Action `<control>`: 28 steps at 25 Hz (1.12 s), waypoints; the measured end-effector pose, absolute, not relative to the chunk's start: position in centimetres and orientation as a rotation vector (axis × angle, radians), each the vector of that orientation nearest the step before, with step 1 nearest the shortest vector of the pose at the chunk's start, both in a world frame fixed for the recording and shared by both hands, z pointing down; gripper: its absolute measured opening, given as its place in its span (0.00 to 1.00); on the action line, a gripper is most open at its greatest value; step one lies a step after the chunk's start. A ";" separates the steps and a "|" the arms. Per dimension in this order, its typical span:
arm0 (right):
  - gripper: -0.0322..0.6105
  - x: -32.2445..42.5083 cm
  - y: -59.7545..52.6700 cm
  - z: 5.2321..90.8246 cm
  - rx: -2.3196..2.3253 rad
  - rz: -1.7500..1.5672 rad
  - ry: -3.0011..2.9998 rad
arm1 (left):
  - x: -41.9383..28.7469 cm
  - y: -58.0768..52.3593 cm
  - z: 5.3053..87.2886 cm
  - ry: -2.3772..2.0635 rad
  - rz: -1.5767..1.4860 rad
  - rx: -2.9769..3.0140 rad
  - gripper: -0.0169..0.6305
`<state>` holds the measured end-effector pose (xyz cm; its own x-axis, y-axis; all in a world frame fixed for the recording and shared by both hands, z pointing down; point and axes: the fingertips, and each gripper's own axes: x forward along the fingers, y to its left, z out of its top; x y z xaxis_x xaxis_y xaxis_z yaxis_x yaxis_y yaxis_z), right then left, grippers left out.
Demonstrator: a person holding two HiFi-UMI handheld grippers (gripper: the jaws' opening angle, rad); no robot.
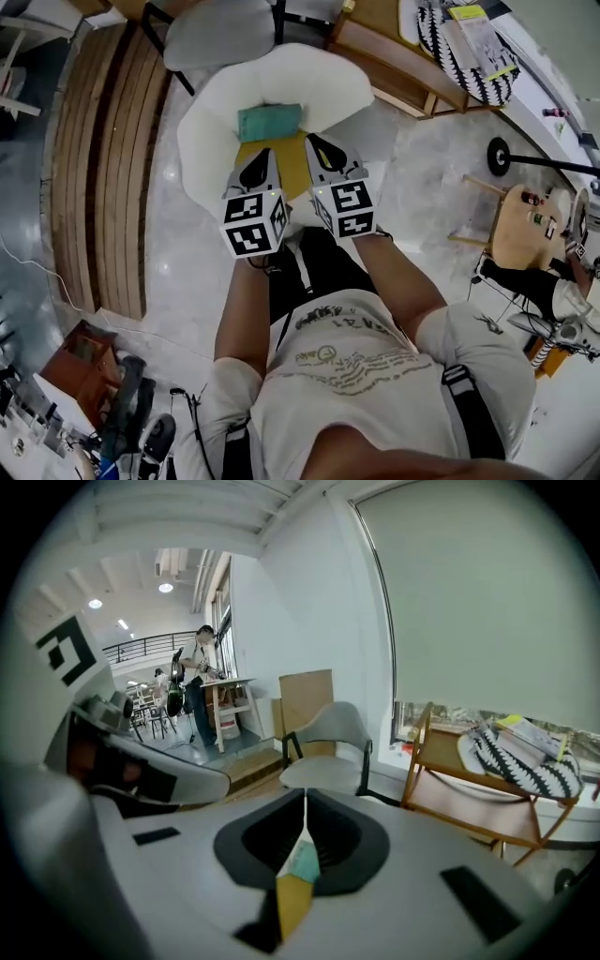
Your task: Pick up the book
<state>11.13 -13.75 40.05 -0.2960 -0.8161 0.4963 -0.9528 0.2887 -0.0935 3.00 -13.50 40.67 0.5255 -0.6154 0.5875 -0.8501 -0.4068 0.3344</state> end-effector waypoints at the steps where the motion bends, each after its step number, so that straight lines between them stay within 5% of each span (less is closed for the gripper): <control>1: 0.10 11.2 -14.0 41.2 1.578 0.544 -2.209 | 3.1 -13.6 41.7 -1.187 0.511 2.147 0.06; 28: 0.10 6.5 -16.8 70.0 1.088 0.584 -2.205 | -0.9 -14.1 66.7 -1.267 0.629 1.903 0.06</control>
